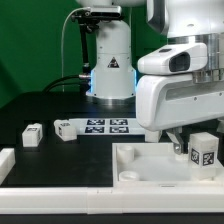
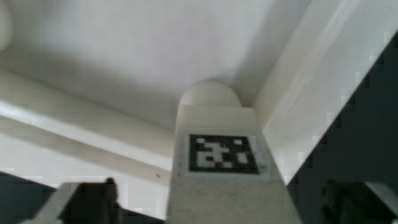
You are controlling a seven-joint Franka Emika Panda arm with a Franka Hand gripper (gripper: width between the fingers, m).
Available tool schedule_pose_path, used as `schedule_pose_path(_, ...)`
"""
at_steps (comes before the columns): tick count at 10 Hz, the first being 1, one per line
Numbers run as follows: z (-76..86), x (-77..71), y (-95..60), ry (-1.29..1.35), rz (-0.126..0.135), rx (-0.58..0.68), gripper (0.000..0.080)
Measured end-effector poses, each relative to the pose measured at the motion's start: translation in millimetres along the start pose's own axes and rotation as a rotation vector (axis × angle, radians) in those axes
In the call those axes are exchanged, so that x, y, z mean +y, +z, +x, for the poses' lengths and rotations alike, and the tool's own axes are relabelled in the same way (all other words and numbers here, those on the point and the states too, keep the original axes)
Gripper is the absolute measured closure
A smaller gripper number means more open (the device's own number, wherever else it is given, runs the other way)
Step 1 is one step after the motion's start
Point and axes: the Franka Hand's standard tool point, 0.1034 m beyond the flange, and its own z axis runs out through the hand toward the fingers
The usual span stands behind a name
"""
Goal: Assemble one leg
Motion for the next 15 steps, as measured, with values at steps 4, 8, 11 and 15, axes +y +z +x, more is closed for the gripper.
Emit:
schedule_pose_path(4,0.7,-0.4,-0.4,0.118,-0.002,0.013,0.0509)
schedule_pose_path(8,-2.0,-1.5,0.7,0.753,-0.015,0.051,0.0509)
schedule_pose_path(11,-1.8,-3.2,1.2,1.179,-0.002,0.056,0.0509)
schedule_pose_path(15,-1.2,-3.4,1.2,1.361,0.015,0.057,0.0507)
